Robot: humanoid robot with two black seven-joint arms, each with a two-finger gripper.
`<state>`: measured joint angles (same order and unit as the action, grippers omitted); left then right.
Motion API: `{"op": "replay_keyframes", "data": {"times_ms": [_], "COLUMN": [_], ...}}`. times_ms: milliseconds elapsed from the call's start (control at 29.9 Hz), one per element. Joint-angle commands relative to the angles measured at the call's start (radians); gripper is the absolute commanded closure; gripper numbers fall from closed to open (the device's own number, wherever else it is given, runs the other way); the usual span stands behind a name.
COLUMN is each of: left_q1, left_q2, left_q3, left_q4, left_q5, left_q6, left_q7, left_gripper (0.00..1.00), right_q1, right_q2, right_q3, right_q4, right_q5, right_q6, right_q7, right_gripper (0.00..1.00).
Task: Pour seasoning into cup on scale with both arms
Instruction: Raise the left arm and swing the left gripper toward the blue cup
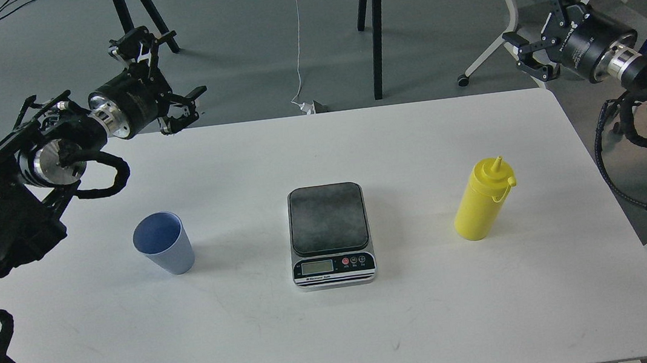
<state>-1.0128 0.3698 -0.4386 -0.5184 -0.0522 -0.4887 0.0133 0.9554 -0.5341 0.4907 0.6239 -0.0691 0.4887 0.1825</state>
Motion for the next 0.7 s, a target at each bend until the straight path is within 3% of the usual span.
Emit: {"op": "replay_keyframes", "data": {"times_ms": [0,669], "left_q1": [-0.003,-0.052], "left_q2": [-0.005,-0.005], "left_q3": [0.0,-0.003], "left_q4": [0.0,0.015], "left_q5": [0.002,0.003], "left_q6": [0.0,0.0], "left_q7": [-0.001,0.016], "left_gripper": [0.0,0.0], "right_q1": [-0.001,-0.004], "right_q2": [0.0,0.008], "right_q3": [0.002,0.028], "right_q4": [-0.001,-0.007], "right_q5": [0.0,0.0], "right_q6": [0.0,0.0], "right_q7": [0.0,0.0], "right_gripper": [0.01,0.01]}}
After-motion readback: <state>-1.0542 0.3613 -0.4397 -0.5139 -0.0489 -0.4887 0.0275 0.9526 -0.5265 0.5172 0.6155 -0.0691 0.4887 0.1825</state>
